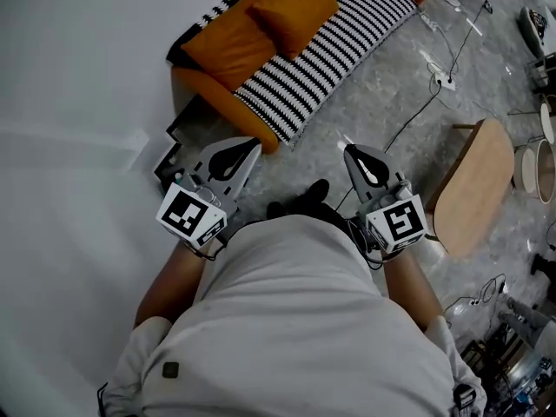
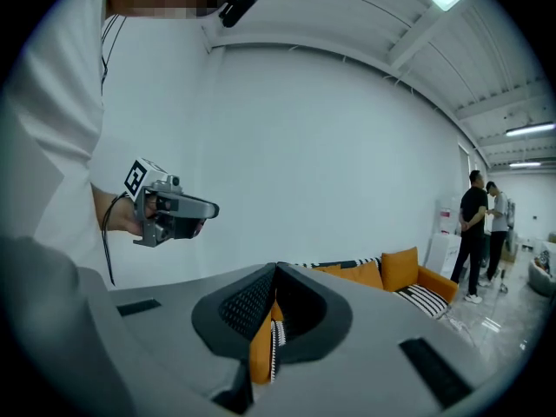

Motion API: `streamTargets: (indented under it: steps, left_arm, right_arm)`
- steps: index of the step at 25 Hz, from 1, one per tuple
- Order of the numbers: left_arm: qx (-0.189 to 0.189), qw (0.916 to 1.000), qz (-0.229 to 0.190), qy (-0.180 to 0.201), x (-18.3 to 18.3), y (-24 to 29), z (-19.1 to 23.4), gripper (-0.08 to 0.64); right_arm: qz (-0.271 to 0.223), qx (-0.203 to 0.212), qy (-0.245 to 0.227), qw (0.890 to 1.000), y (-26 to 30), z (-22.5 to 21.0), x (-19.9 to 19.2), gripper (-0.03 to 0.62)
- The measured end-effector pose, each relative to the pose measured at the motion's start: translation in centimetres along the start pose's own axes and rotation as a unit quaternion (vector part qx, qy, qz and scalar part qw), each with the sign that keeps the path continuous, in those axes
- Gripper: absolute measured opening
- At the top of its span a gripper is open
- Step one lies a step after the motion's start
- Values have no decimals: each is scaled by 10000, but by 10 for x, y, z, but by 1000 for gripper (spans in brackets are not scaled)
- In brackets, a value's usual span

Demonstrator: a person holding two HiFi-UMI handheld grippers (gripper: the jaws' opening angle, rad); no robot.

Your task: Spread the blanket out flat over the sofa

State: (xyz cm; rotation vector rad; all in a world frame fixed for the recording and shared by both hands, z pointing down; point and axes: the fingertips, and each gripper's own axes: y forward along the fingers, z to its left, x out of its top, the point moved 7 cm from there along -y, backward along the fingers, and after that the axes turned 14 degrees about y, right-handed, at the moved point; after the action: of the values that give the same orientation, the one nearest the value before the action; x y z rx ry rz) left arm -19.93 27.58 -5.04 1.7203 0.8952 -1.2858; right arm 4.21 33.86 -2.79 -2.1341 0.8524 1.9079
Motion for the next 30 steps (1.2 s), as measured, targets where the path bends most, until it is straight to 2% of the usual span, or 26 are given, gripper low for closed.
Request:
streamTargets:
  steps: [7, 14, 30]
  left_arm:
    - [-54, 9999, -131, 36, -3, -44, -19, 9]
    - [53, 9994, -354, 33, 7, -72, -36, 9]
    - [-20, 9982, -589, -55, 7, -92, -47, 9]
  right_arm:
    - [-189, -119, -58, 9997, -20, 56, -4, 28]
    - [-311, -115, -93, 9994, -40, 89, -6, 28]
    - [-429, -290, -30, 9987, -45, 112, -6, 27]
